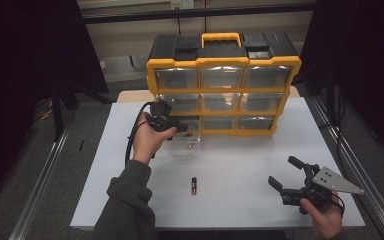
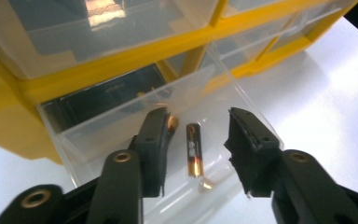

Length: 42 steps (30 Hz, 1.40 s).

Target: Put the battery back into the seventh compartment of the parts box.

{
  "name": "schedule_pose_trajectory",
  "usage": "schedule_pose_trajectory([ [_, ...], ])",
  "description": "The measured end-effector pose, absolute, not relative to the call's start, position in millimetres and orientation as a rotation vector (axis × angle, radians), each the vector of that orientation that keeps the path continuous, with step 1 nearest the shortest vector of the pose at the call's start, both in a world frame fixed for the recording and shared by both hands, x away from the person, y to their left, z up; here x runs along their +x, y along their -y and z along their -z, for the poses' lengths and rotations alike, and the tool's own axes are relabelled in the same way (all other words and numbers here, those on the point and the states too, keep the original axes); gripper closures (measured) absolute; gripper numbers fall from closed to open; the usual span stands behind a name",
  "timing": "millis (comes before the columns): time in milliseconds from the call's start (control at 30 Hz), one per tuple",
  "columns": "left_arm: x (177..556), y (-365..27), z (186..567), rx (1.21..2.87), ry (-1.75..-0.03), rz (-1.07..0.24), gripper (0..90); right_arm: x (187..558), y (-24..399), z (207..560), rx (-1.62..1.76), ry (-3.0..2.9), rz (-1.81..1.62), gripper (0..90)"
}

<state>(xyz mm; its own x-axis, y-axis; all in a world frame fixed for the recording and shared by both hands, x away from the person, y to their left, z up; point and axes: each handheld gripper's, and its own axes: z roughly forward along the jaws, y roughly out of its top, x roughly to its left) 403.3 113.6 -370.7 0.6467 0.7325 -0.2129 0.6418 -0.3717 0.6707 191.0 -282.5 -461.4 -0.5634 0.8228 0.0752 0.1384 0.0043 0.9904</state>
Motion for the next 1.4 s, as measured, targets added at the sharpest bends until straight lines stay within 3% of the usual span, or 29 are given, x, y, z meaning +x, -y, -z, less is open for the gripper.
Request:
schedule_pose_trajectory([
  [600, 358.3, -116.9, 371.9, 2.059, -0.928, -0.135, 30.6, 190.7, 281.8, 461.3, 0.988, -1.741, -1.599, 3.8],
  [967, 335.6, -113.3, 393.7, 2.094, -0.888, -0.101, 23.0, 190.7, 281.8, 461.3, 0.989, -1.741, -1.597, 3.8],
  [1400, 318.0, -109.1, 420.8, 2.131, -0.867, -0.068, 21.0, 190.7, 281.2, 461.5, 0.990, -1.742, -1.594, 3.8],
])
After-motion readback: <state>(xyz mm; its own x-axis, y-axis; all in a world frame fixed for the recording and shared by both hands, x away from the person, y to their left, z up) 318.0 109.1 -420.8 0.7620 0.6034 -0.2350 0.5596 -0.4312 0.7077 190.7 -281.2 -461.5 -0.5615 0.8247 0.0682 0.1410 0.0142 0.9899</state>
